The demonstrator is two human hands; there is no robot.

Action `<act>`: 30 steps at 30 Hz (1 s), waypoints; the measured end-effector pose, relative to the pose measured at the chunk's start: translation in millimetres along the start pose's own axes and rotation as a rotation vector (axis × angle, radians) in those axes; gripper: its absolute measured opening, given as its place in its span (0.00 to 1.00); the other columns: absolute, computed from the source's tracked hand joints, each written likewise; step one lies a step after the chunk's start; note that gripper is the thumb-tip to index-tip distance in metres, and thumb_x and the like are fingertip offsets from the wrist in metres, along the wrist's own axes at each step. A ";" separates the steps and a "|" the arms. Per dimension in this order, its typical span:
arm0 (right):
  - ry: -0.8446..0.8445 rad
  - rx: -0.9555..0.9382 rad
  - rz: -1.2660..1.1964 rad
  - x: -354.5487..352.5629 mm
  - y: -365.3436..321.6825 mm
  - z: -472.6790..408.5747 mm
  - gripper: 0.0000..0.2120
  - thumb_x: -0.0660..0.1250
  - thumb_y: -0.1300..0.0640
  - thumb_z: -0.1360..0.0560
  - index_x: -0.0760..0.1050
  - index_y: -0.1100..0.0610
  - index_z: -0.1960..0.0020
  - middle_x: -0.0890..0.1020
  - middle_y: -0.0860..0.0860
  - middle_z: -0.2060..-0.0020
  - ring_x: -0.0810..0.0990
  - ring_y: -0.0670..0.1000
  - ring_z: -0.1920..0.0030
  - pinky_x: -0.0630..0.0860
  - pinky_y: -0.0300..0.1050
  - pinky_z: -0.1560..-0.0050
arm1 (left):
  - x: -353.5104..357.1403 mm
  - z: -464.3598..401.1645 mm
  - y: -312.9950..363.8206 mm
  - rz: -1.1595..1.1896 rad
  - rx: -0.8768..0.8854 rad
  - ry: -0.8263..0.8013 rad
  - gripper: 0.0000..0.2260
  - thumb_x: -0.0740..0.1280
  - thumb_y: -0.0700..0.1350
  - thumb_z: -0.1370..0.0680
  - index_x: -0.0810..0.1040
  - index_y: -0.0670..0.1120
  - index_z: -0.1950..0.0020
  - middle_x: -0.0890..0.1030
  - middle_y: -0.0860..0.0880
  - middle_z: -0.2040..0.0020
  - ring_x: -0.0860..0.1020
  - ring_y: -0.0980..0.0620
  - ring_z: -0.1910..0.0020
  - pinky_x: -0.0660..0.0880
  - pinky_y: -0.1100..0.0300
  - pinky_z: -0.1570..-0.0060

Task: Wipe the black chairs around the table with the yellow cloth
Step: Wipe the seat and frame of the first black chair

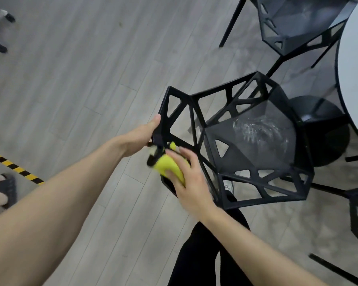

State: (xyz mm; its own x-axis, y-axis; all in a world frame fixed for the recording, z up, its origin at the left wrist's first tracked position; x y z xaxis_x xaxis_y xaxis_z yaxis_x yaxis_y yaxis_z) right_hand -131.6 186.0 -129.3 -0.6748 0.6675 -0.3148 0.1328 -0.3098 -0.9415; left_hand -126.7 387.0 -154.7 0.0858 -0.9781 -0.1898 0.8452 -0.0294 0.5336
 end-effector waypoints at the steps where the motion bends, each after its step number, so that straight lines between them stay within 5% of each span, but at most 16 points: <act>1: 0.078 0.047 -0.016 6.8 -5.5 -35.1 0.22 0.68 0.52 0.16 0.73 0.44 0.23 0.69 0.47 0.29 0.72 0.48 0.29 0.74 0.54 0.29 | -0.5 -1.1 -0.1 0.075 0.006 0.022 0.27 0.49 0.65 0.11 0.82 0.51 0.35 0.86 0.51 0.39 0.81 0.52 0.37 0.72 0.53 0.30; 5: 0.051 -0.014 0.000 8.8 -7.1 -29.4 0.21 0.69 0.53 0.16 0.75 0.46 0.24 0.74 0.46 0.32 0.74 0.50 0.31 0.72 0.50 0.29 | 5.3 -1.6 -4.9 0.250 0.029 0.085 0.25 0.53 0.62 0.11 0.83 0.49 0.41 0.87 0.49 0.48 0.83 0.51 0.48 0.77 0.55 0.41; 8: -0.111 -0.070 0.083 -28.6 24.3 89.2 0.23 0.69 0.52 0.16 0.73 0.43 0.22 0.72 0.39 0.31 0.74 0.48 0.30 0.74 0.51 0.31 | 11.6 3.3 -7.8 0.230 0.011 0.123 0.25 0.50 0.67 0.12 0.82 0.56 0.35 0.86 0.50 0.37 0.81 0.50 0.34 0.73 0.51 0.28; 10: -0.127 0.045 0.102 -50.1 45.4 125.4 0.23 0.65 0.47 0.16 0.70 0.38 0.22 0.71 0.35 0.32 0.72 0.46 0.30 0.74 0.52 0.31 | 16.6 6.8 -5.7 0.241 0.016 0.157 0.27 0.46 0.69 0.13 0.81 0.59 0.37 0.85 0.50 0.36 0.80 0.52 0.36 0.70 0.51 0.27; 14: -0.058 0.043 0.077 -18.4 15.1 37.3 0.21 0.66 0.51 0.15 0.72 0.44 0.22 0.73 0.44 0.30 0.70 0.44 0.29 0.70 0.47 0.28 | 36.5 22.5 -14.9 0.441 0.029 0.268 0.34 0.40 0.68 0.13 0.83 0.55 0.42 0.87 0.49 0.44 0.84 0.55 0.46 0.77 0.55 0.38; 16: -0.011 0.005 0.028 5.6 -8.1 -6.1 0.21 0.68 0.54 0.16 0.74 0.48 0.23 0.74 0.48 0.29 0.71 0.48 0.29 0.69 0.48 0.27 | 44.9 37.1 -37.3 0.621 0.017 0.296 0.37 0.40 0.67 0.13 0.83 0.47 0.35 0.88 0.47 0.46 0.87 0.51 0.47 0.81 0.56 0.42; 18: -0.038 -0.072 0.007 5.4 -10.1 2.0 0.21 0.69 0.55 0.17 0.76 0.50 0.24 0.74 0.48 0.28 0.72 0.50 0.29 0.69 0.46 0.26 | 56.1 44.0 -61.3 0.734 0.000 0.334 0.37 0.42 0.69 0.14 0.78 0.46 0.26 0.85 0.44 0.37 0.85 0.47 0.38 0.79 0.48 0.31; 21: -0.202 -0.055 0.062 -33.4 54.7 86.1 0.22 0.70 0.55 0.17 0.75 0.45 0.24 0.74 0.42 0.29 0.73 0.46 0.29 0.71 0.43 0.28 | 81.1 52.3 -73.6 0.666 -0.068 0.489 0.37 0.45 0.71 0.14 0.83 0.47 0.34 0.87 0.47 0.40 0.84 0.47 0.38 0.77 0.42 0.29; 24: -0.250 0.255 0.103 -82.7 125.4 133.1 0.17 0.67 0.49 0.16 0.73 0.32 0.31 0.78 0.37 0.37 0.78 0.46 0.34 0.73 0.36 0.36 | 105.4 65.5 -70.1 0.672 -0.070 0.655 0.36 0.44 0.65 0.12 0.85 0.44 0.41 0.89 0.47 0.48 0.85 0.48 0.43 0.80 0.53 0.44; 26: -0.170 0.356 0.051 -85.3 129.2 105.4 0.14 0.65 0.46 0.15 0.74 0.36 0.30 0.79 0.38 0.39 0.79 0.44 0.36 0.76 0.42 0.36 | 115.5 71.2 -70.5 0.671 -0.048 0.769 0.32 0.45 0.61 0.11 0.83 0.42 0.36 0.89 0.47 0.49 0.85 0.50 0.45 0.79 0.58 0.50; 28: -0.129 0.274 -0.042 -59.5 96.8 51.6 0.17 0.65 0.46 0.15 0.74 0.43 0.26 0.79 0.40 0.39 0.78 0.42 0.38 0.77 0.46 0.35 | 127.3 71.5 -73.2 0.720 -0.015 0.884 0.30 0.47 0.58 0.10 0.84 0.42 0.40 0.89 0.48 0.52 0.86 0.54 0.50 0.78 0.62 0.51; 30: -0.180 0.090 -0.044 -26.3 57.1 21.7 0.19 0.67 0.50 0.15 0.75 0.45 0.25 0.77 0.42 0.37 0.76 0.42 0.36 0.72 0.39 0.33 | 133.2 74.0 -74.8 0.770 -0.001 1.048 0.25 0.50 0.54 0.09 0.85 0.48 0.48 0.88 0.55 0.58 0.84 0.63 0.58 0.75 0.70 0.54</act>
State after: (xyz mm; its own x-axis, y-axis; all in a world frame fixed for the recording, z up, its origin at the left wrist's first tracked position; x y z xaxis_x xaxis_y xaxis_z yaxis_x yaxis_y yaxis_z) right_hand -122.0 136.1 -172.2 -0.7982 0.5527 -0.2396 0.0407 -0.3474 -0.9368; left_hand -217.5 243.6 -159.0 0.9145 -0.1176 -0.3871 0.3952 0.4647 0.7924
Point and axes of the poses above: each hand's wrist, its own z-axis away from the middle knuckle, its own x-axis out of the palm, y = z × x, the point moved 6 cm from there along -z, towards the middle knuckle
